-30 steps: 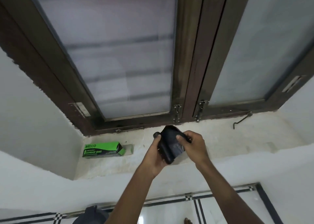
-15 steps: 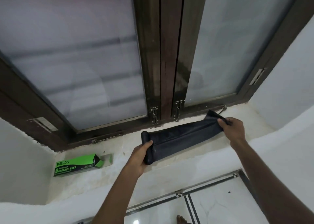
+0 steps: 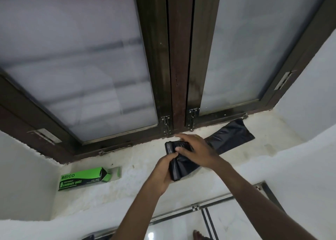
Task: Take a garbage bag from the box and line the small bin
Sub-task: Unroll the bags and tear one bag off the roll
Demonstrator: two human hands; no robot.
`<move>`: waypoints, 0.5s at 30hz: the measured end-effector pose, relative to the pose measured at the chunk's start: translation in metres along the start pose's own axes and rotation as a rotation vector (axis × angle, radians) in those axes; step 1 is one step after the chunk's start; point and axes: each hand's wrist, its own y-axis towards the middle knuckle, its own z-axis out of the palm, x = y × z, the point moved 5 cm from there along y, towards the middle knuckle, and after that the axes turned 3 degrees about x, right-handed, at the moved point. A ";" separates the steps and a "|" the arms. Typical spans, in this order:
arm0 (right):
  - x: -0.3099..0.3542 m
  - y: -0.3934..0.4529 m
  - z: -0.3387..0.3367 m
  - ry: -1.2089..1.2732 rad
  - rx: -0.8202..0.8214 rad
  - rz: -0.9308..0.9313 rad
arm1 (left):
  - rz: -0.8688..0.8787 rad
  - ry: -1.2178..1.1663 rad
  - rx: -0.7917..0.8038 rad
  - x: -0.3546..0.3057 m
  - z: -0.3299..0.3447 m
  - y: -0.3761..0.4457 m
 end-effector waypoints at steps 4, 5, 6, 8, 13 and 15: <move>-0.026 0.008 -0.002 0.173 0.097 0.090 | -0.012 -0.050 0.004 0.002 -0.010 -0.004; -0.031 0.007 -0.006 0.175 0.090 0.097 | -0.009 -0.070 0.002 0.002 -0.012 -0.005; -0.035 0.006 -0.010 0.172 0.080 0.101 | -0.004 -0.089 -0.006 0.003 -0.014 -0.005; -0.041 0.004 -0.020 0.150 0.070 0.104 | 0.009 -0.127 -0.030 0.003 -0.017 -0.005; -0.050 -0.003 -0.041 0.117 0.089 0.136 | 0.019 -0.182 -0.016 0.001 -0.018 0.001; -0.056 -0.007 -0.050 0.101 0.088 0.147 | 0.033 -0.104 -0.036 0.000 -0.022 0.003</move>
